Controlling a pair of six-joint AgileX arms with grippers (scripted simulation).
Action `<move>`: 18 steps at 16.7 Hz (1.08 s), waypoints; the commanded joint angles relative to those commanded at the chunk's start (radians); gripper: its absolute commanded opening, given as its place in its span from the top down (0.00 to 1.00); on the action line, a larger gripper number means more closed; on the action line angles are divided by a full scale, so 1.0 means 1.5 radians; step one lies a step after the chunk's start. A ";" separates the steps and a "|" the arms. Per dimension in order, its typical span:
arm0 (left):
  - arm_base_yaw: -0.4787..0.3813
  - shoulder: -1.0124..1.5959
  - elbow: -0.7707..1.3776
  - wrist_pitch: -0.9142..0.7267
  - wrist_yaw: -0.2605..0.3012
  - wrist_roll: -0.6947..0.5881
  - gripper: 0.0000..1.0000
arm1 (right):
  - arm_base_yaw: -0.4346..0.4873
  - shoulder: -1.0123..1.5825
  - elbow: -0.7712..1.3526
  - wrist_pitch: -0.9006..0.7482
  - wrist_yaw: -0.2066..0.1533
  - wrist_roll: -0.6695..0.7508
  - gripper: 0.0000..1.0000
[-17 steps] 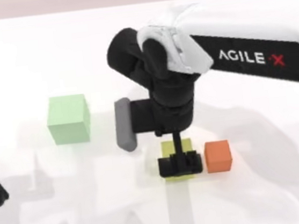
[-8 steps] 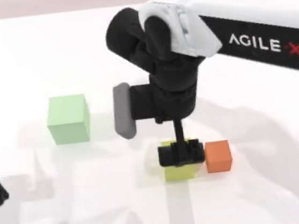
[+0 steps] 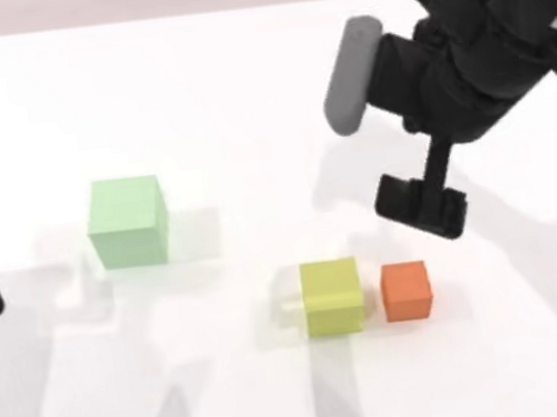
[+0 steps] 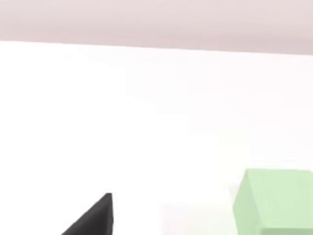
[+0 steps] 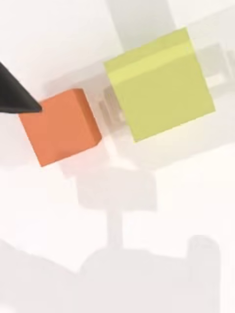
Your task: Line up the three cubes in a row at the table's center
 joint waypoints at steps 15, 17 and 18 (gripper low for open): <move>-0.125 0.978 0.786 -0.554 0.001 -0.119 0.00 | -0.338 -0.990 -0.851 0.527 0.011 0.354 0.00; -0.135 1.053 0.855 -0.594 0.001 -0.128 0.00 | -0.360 -1.065 -0.912 0.575 0.019 0.384 0.00; -0.139 1.081 0.880 -0.609 0.001 -0.132 0.00 | -0.369 -1.092 -0.936 0.596 0.023 0.396 0.00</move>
